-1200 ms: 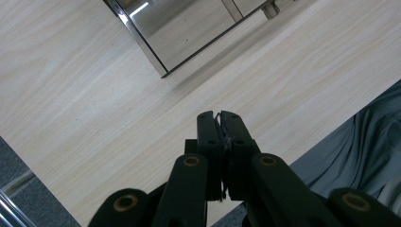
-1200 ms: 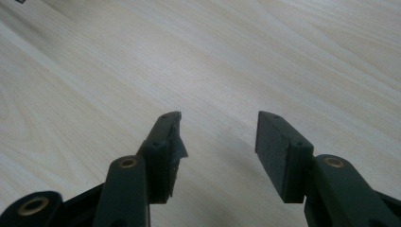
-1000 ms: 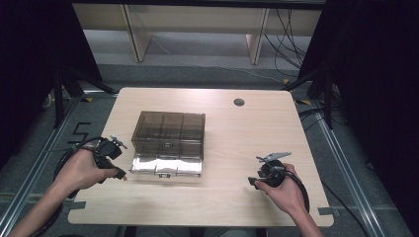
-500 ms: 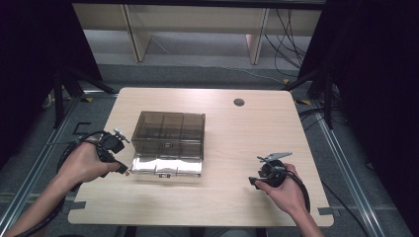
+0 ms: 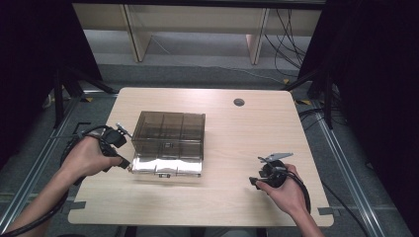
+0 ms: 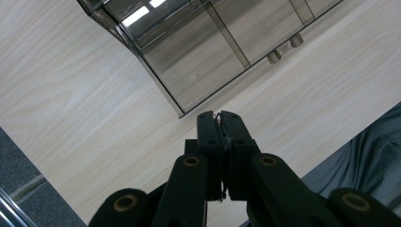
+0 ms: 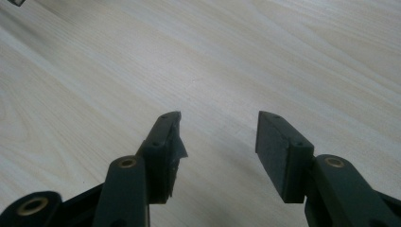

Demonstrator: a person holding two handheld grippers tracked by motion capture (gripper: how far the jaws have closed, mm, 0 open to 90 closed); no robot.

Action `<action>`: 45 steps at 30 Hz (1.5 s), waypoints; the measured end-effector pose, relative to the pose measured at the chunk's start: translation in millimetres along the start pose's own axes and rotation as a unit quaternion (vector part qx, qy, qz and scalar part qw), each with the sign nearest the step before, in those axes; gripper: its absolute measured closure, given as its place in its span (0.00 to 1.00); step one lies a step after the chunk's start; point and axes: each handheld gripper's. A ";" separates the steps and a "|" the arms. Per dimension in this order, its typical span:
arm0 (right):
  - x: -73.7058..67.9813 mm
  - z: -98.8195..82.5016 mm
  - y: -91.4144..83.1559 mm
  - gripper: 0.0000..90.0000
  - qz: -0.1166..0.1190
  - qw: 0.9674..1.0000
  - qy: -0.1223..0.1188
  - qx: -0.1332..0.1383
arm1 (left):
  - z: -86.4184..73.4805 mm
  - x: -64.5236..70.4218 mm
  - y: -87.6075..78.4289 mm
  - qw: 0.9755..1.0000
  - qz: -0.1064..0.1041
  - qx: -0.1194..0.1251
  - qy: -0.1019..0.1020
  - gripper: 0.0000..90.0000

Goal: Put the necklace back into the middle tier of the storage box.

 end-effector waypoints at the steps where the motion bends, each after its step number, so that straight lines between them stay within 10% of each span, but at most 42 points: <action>1: 0.0 -0.5 -0.2 0.56 0.000 1.000 0.001 0.000 | 1.2 -0.2 0.3 1.000 -0.002 0.000 -0.002 0.97; 45: 2.0 -2.6 -2.1 0.57 -0.001 1.000 0.006 0.001 | 40.1 -3.0 7.3 1.000 0.008 -0.019 0.003 0.97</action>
Point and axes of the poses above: each handheld gripper's, and its own axes: y roughly forward along the jaws, z roughly out of its top, x roughly to its right, and after that the axes turned 1 degree about -z, right-handed
